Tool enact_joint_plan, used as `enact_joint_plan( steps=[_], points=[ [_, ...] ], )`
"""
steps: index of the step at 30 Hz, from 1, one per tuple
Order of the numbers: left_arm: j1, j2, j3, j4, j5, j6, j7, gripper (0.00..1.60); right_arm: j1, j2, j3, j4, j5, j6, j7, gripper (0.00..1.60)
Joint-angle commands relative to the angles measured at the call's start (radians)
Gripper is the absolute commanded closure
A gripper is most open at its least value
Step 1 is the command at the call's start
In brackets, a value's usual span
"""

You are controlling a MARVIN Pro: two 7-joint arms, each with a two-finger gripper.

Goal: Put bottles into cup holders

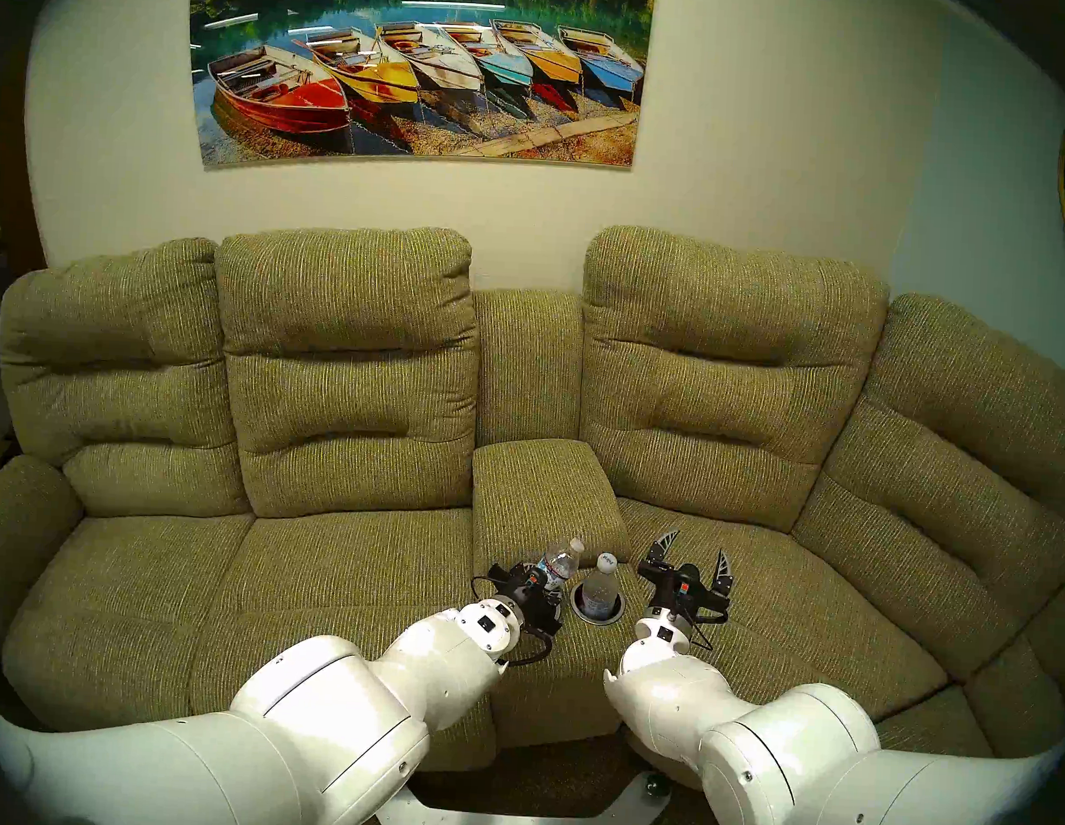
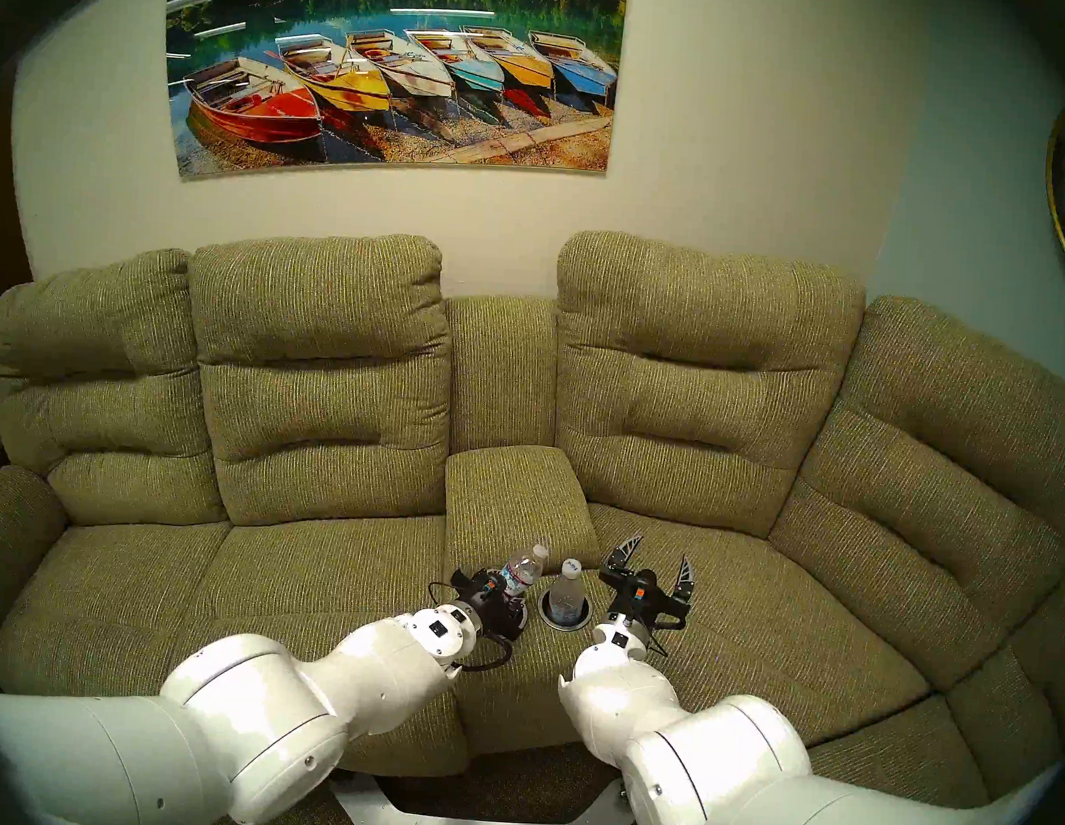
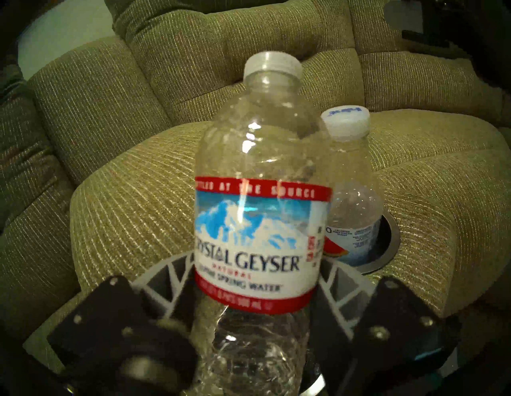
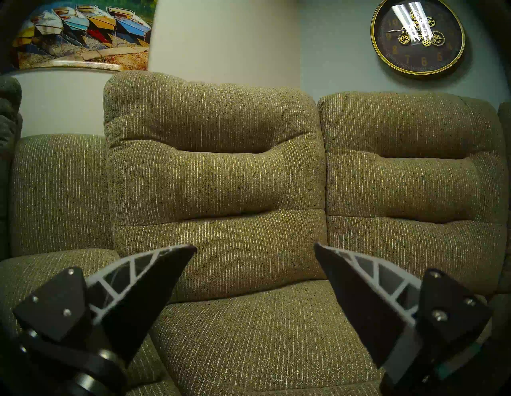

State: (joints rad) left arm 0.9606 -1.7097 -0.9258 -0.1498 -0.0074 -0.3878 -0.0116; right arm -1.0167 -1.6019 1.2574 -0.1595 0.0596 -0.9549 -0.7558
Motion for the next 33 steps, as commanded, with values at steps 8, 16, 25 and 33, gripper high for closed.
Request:
enact_joint_plan(
  steps=[8,16,25,33],
  points=[
    [-0.018,-0.016,-0.007,0.004,-0.002,0.002,0.01,0.78,0.008,0.0,-0.001,-0.008,-0.003,-0.005,-0.002,0.0],
    [-0.014,-0.019,-0.015,0.009,-0.005,0.002,0.018,1.04,0.008,0.0,-0.001,-0.008,-0.003,-0.005,-0.002,0.0],
    [-0.015,-0.021,-0.019,0.012,-0.003,0.002,0.019,1.04,0.008,0.0,0.0,-0.008,-0.004,-0.005,-0.002,0.0],
    [-0.016,-0.021,-0.021,0.014,-0.003,0.001,0.02,1.04,0.008,0.0,0.001,-0.008,-0.004,-0.005,-0.002,0.0]
  ],
)
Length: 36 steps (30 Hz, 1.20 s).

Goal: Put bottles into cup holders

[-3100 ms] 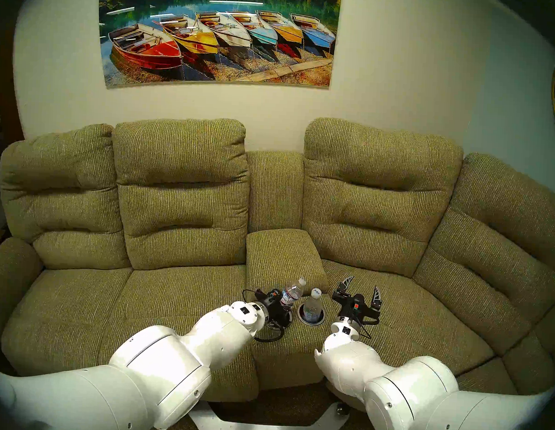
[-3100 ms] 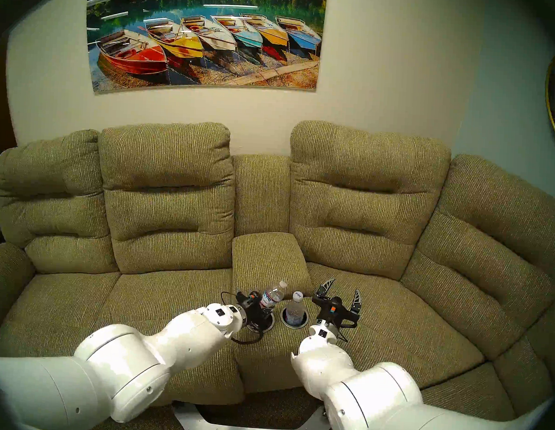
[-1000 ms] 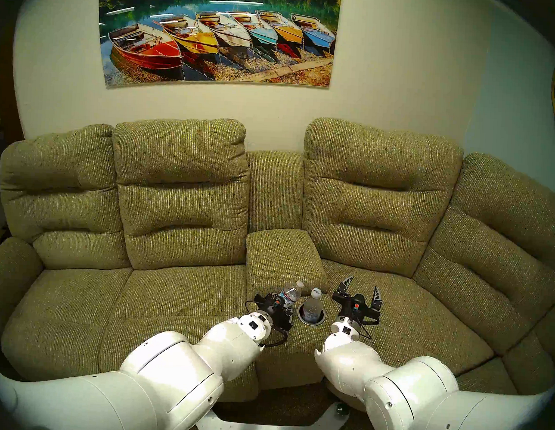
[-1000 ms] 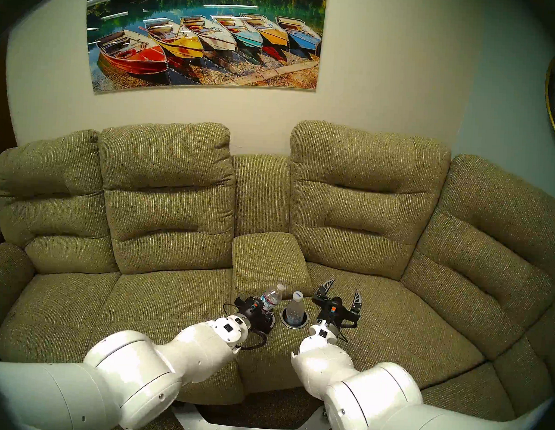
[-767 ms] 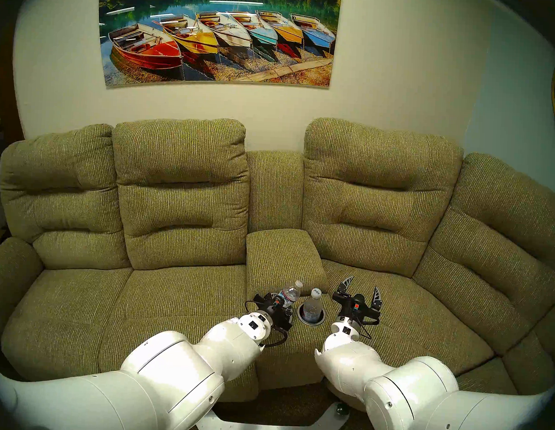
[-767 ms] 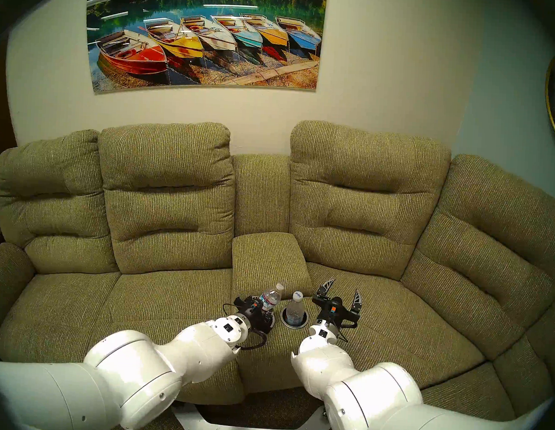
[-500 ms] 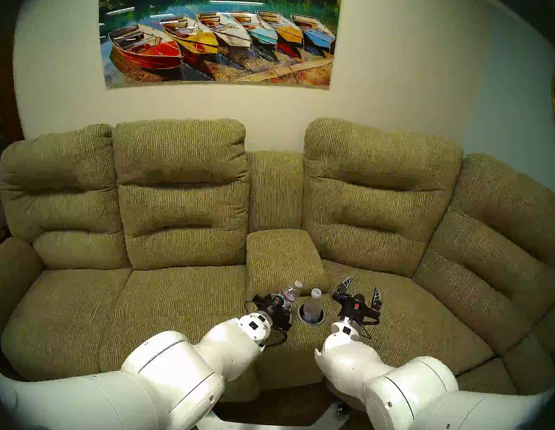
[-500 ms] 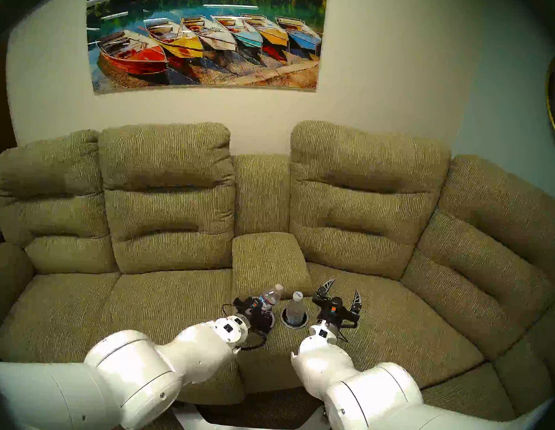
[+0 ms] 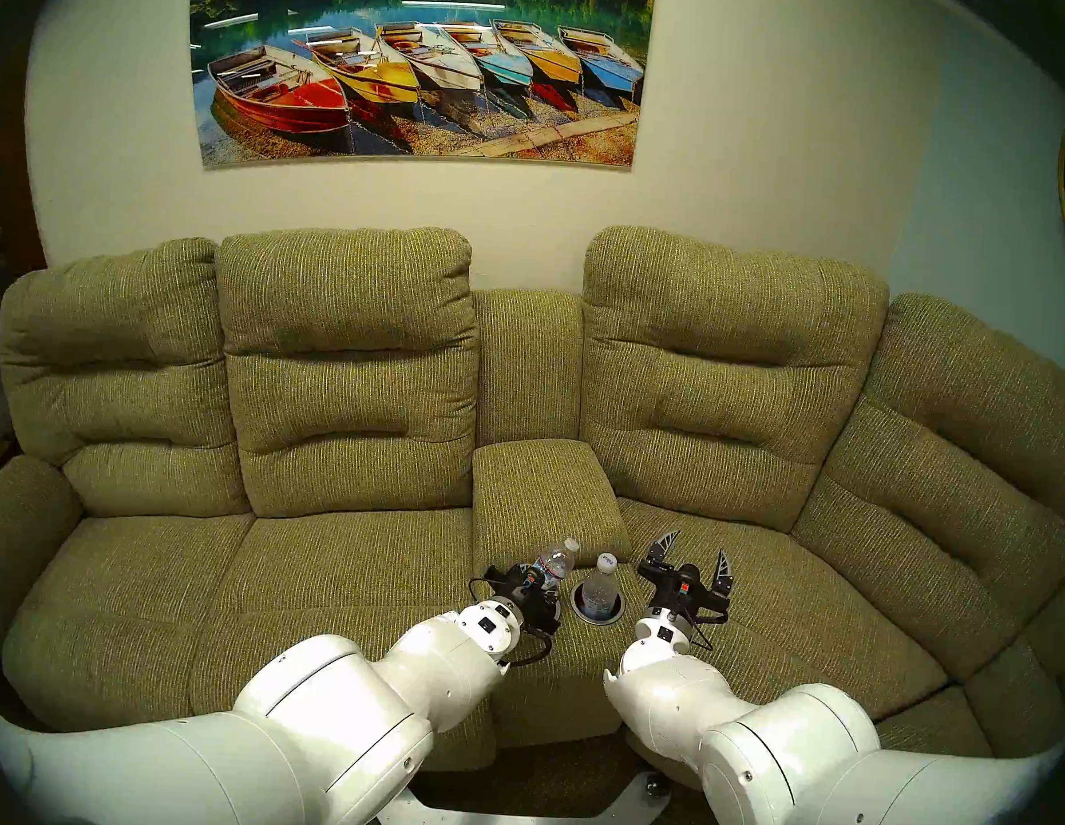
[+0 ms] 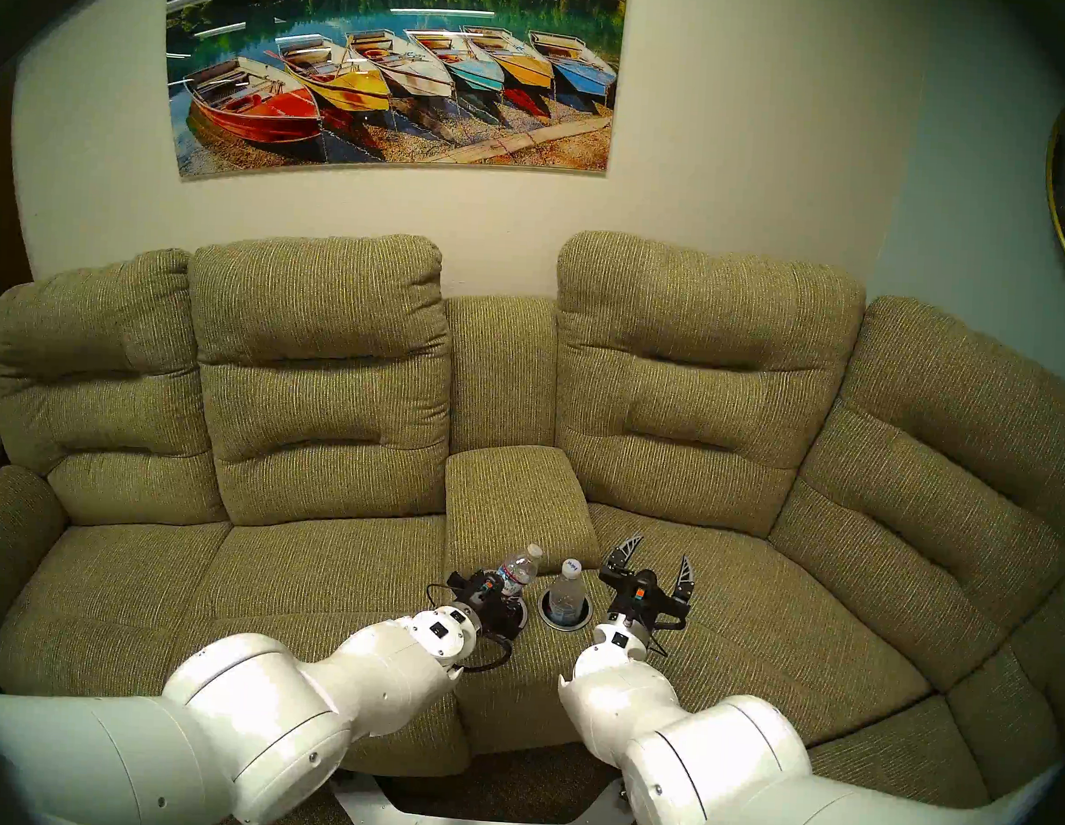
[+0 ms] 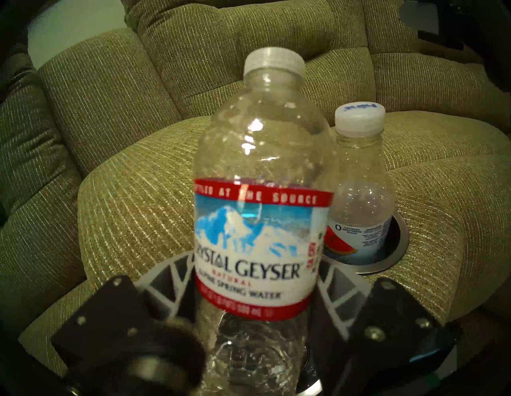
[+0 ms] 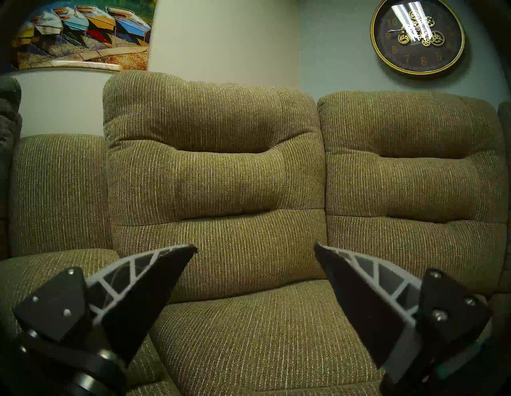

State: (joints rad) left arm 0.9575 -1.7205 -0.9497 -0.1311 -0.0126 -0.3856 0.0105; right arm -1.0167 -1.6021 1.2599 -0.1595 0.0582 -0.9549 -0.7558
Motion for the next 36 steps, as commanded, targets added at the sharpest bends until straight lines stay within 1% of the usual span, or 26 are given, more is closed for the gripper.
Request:
enact_joint_plan(
  steps=[1,7,8,9,10,11,16,17,21,27,36],
  points=[
    [-0.013,-0.011,0.003,-0.005,0.003,-0.001,-0.002,1.04,0.008,0.0,-0.002,-0.008,-0.003,-0.005,-0.002,0.0],
    [-0.013,-0.011,0.002,-0.004,0.003,-0.001,-0.002,1.04,0.008,0.0,-0.001,-0.008,-0.004,-0.005,-0.002,0.0],
    [-0.015,-0.01,0.012,-0.003,0.013,-0.001,0.008,1.6,0.008,0.0,-0.001,-0.008,-0.004,-0.005,-0.002,0.0],
    [-0.011,-0.006,0.022,-0.007,0.025,-0.016,0.014,1.6,0.008,0.0,-0.001,-0.008,-0.004,-0.005,-0.002,0.0],
    [0.002,0.0,0.025,-0.018,0.029,-0.056,0.028,1.6,0.008,0.0,-0.001,-0.008,-0.004,-0.005,-0.002,0.0],
    [0.002,0.0,0.025,-0.018,0.029,-0.056,0.028,1.6,0.008,0.0,-0.001,-0.008,-0.004,-0.005,-0.002,0.0],
    [0.025,0.01,0.051,-0.02,0.056,-0.104,0.059,1.6,0.009,0.0,0.0,-0.008,-0.003,-0.005,-0.002,0.0],
    [0.032,0.009,0.046,-0.02,0.05,-0.113,0.062,1.6,0.009,0.0,0.0,-0.008,-0.003,-0.005,-0.001,0.0],
    [0.051,0.003,0.06,-0.025,0.065,-0.15,0.084,1.6,0.009,0.0,0.0,-0.008,-0.003,-0.005,-0.001,0.0],
    [0.068,-0.001,0.076,-0.027,0.081,-0.183,0.114,1.6,0.009,0.0,0.001,-0.008,-0.003,-0.005,0.0,0.0],
    [0.074,0.003,0.086,-0.027,0.096,-0.207,0.145,1.6,0.009,0.0,0.003,-0.008,-0.003,-0.005,0.001,0.0]
  ],
)
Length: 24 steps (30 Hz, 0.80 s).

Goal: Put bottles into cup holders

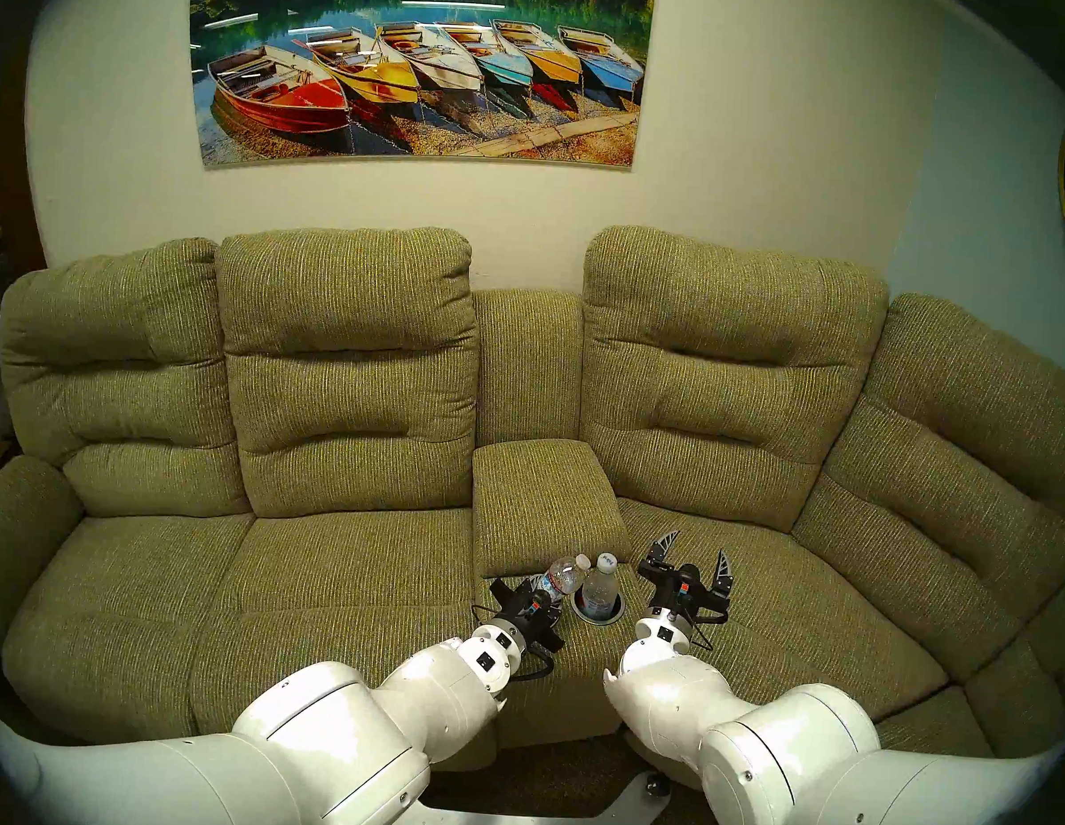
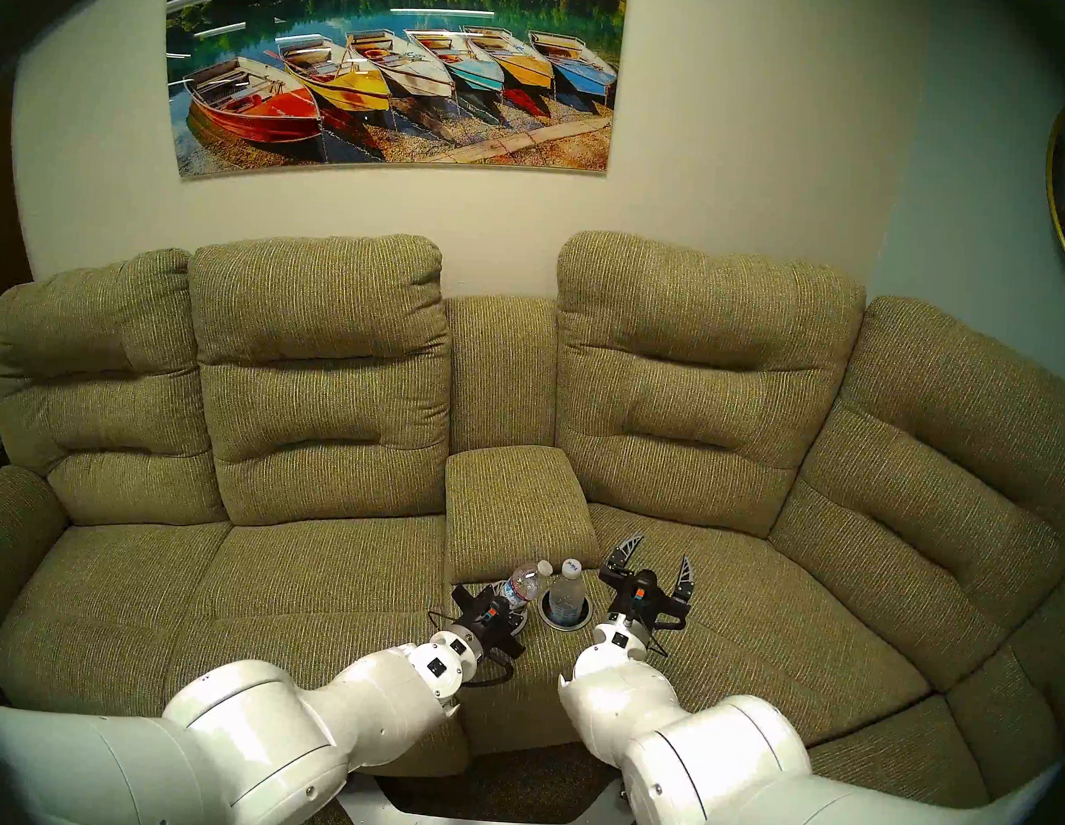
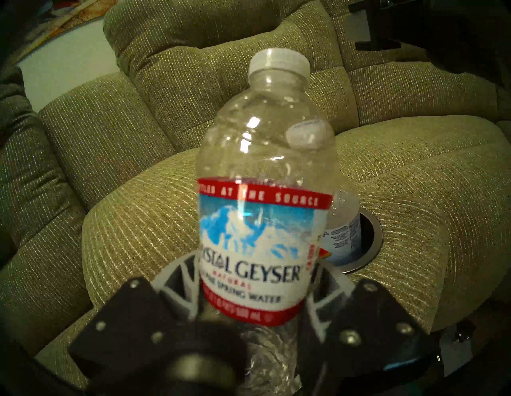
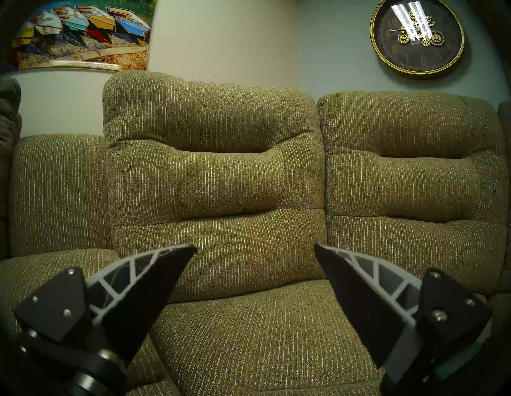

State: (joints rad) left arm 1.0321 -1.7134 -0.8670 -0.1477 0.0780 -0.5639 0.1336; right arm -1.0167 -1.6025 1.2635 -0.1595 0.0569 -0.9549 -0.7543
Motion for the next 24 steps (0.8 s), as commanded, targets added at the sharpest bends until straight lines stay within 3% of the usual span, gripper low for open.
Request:
enact_joint_plan(
  steps=[1,24],
  points=[
    [-0.001,-0.001,0.006,-0.009,0.008,-0.028,0.025,1.6,0.009,0.0,-0.001,-0.008,-0.001,-0.005,-0.001,0.0],
    [-0.035,0.02,0.027,0.006,0.04,0.005,0.053,1.6,0.009,-0.001,0.003,-0.007,-0.001,-0.005,0.002,0.0]
  ],
)
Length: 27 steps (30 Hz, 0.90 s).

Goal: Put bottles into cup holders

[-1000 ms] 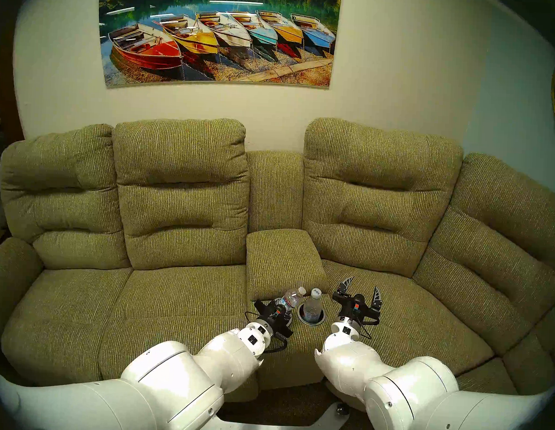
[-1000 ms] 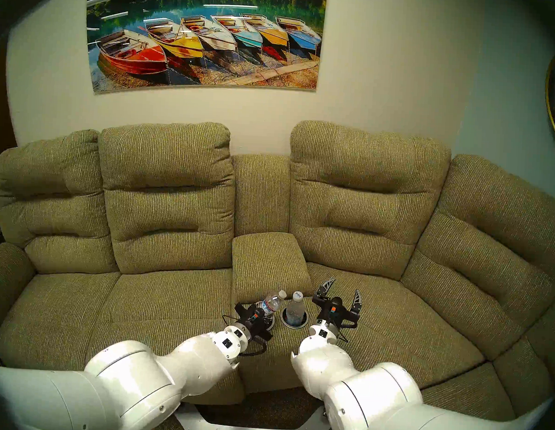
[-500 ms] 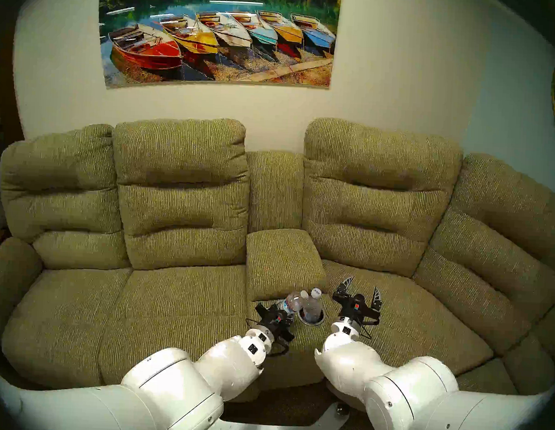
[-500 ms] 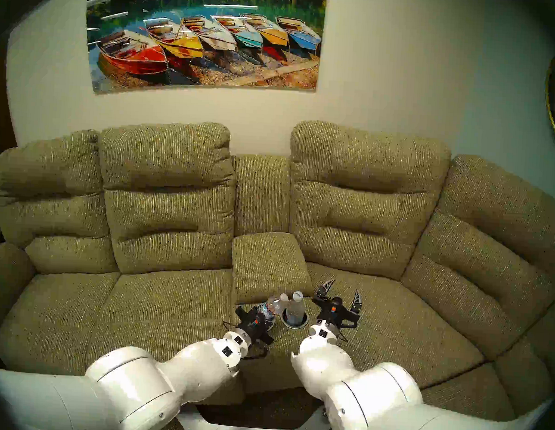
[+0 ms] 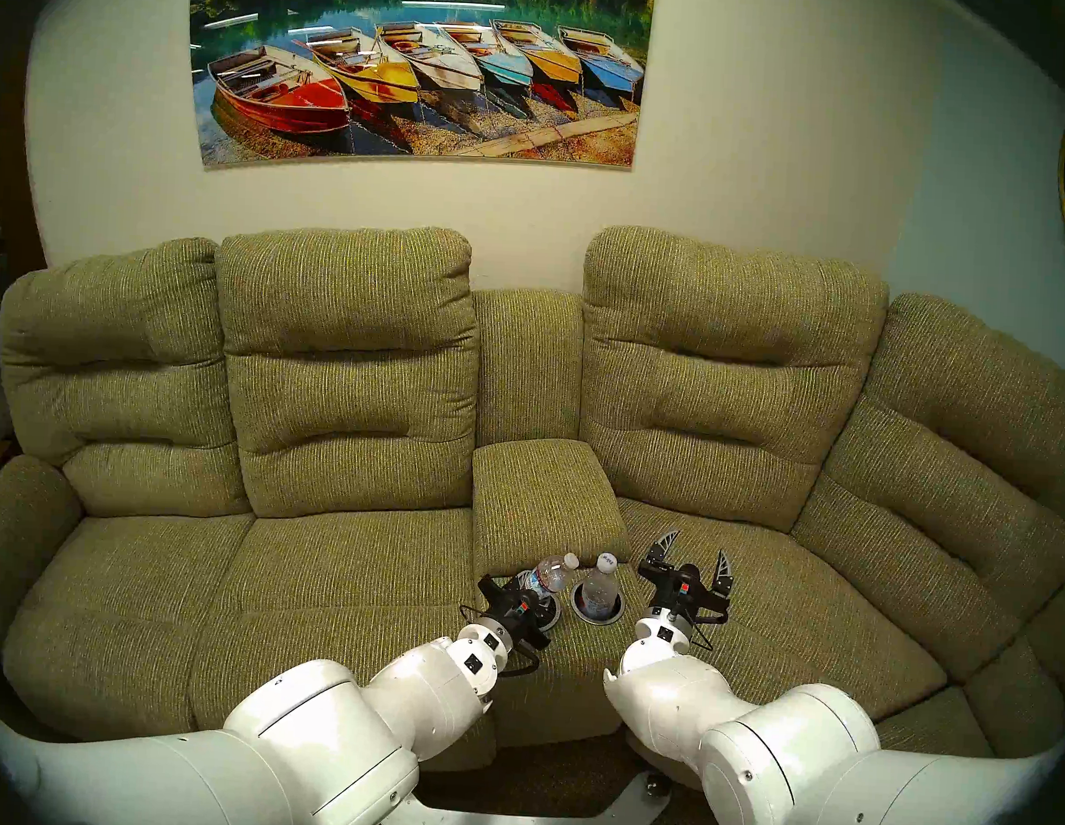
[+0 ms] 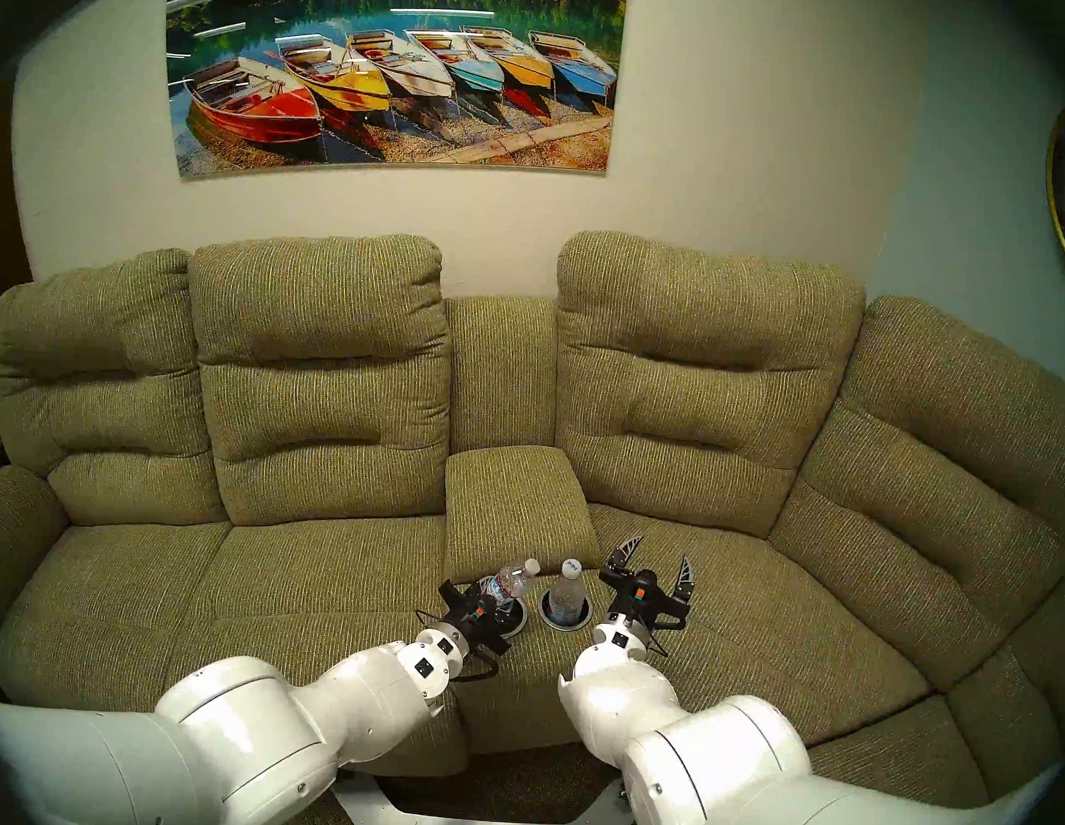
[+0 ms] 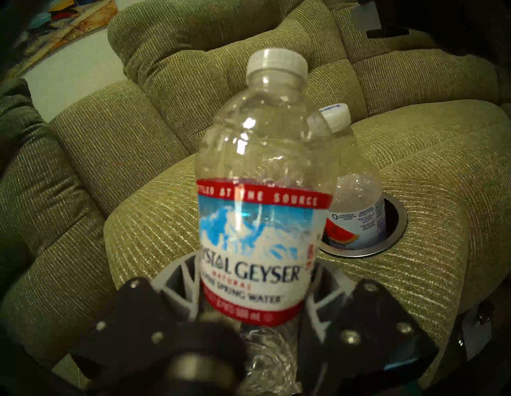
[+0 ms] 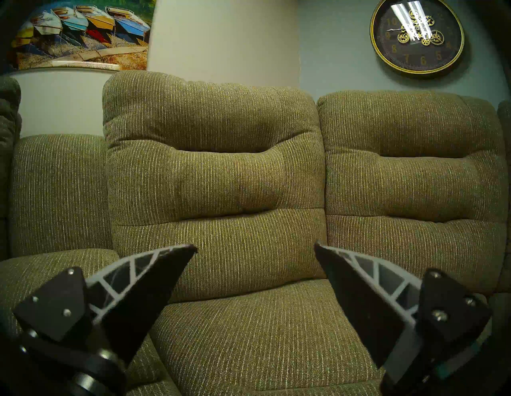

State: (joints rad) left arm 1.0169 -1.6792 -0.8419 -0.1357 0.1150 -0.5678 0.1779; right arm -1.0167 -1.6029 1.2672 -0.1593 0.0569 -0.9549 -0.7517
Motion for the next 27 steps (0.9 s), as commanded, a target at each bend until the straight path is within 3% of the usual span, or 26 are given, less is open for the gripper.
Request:
enact_joint_plan(
  steps=[1,27],
  points=[
    [-0.02,-0.016,0.004,-0.006,0.005,0.012,0.009,1.6,0.009,0.0,-0.001,-0.007,-0.001,-0.005,0.0,0.0],
    [-0.03,-0.069,0.039,-0.014,0.042,0.064,0.029,1.6,0.009,-0.001,0.003,-0.006,-0.001,-0.005,0.003,0.0]
  ],
)
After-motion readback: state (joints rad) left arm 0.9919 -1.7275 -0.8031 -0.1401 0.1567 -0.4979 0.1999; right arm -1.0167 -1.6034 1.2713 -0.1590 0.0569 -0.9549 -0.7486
